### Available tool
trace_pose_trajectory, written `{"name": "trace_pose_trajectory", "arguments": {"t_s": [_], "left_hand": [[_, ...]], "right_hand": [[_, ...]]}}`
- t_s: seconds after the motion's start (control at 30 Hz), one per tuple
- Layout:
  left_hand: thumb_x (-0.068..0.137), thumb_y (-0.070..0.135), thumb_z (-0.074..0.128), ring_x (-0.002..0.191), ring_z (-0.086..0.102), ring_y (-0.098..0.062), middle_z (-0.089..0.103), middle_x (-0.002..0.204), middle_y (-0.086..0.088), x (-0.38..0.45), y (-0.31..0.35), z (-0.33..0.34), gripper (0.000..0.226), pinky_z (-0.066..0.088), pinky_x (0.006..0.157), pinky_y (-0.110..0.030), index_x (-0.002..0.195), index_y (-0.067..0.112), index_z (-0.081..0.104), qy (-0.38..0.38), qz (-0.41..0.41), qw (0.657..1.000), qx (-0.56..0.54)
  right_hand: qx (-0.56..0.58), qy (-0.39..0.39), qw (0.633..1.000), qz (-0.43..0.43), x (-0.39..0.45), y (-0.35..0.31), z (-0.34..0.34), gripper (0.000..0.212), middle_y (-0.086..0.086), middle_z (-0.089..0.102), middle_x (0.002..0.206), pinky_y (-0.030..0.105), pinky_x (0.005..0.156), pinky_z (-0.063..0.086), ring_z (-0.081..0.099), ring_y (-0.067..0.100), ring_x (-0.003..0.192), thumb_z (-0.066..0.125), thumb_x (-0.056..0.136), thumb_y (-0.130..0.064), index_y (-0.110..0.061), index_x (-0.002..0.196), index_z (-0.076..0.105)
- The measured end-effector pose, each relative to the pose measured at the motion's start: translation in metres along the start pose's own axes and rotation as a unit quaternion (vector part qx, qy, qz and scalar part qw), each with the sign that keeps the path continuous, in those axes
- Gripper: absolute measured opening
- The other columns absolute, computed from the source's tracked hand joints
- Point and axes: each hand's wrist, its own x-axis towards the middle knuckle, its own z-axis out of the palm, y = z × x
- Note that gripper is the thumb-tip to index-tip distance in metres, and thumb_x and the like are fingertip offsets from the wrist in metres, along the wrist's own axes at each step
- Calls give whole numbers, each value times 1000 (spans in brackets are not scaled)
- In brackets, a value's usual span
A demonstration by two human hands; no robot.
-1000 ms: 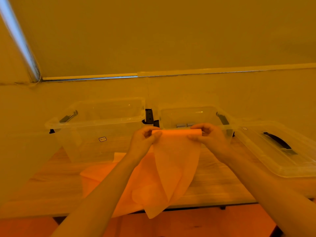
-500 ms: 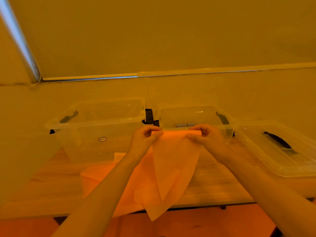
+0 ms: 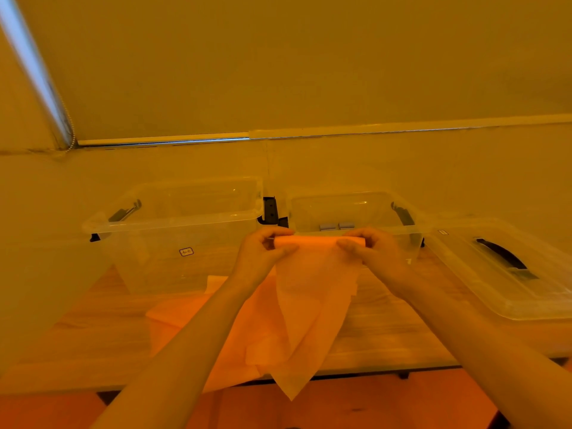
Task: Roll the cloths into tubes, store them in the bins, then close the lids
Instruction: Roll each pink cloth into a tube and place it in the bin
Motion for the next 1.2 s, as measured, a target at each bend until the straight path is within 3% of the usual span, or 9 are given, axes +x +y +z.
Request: {"name": "trace_pose_trajectory", "arguments": {"t_s": [0.17,0.3,0.43,0.63,0.8,0.97,1.2], "left_hand": [[88,16,66,96,60,-9,65,104,6,-1,2,0,15,52,74,-20,97,28,66,17,-1,1000,-2],[87,16,67,97,59,-6,64,103,9,-3,2,0,15,50,76,-20,97,27,67,10,-4,1000,-10],[83,12,70,98,59,-7,62,106,10,-3,2,0,24,54,78,-22,101,26,67,-15,-2,1000,-8],[88,17,65,97,60,-9,64,104,8,-3,3,0,16,52,77,-21,101,26,67,8,-7,1000,-3],[83,15,70,102,57,-12,61,109,6,-3,3,1,25,52,87,-28,106,23,66,1,-7,1000,16],[87,17,67,99,60,-14,63,107,4,-4,4,0,18,54,78,-23,103,24,66,3,-7,1000,3],[81,15,72,103,59,-14,63,111,3,-3,2,1,25,55,86,-32,103,25,66,-5,-5,1000,16]], "right_hand": [[-3,-19,1000,-20,-3,-3,0,25,-11,59,100,15,60,52,59,6,89,70,81,-6,-24,95,63],[4,-21,1000,-21,-1,-2,-1,17,-7,63,101,21,65,54,62,11,91,70,83,-15,-29,93,66],[0,-3,1000,-17,0,-1,-2,6,-8,65,96,16,59,52,64,5,81,67,86,-24,-28,91,67],[9,-17,1000,-16,-3,1,-2,27,-11,63,98,14,62,53,64,-2,81,74,78,-7,-26,94,64],[-10,-2,1000,-12,-1,1,1,18,-11,64,95,12,58,51,63,-2,77,73,82,-18,-24,96,64],[12,-8,1000,-16,-1,2,-1,26,-10,64,100,12,60,52,64,-6,82,74,79,-9,-21,100,66],[9,-1,1000,-14,-3,0,2,12,-8,65,94,13,59,51,64,3,80,69,85,-17,-24,93,66]]}}
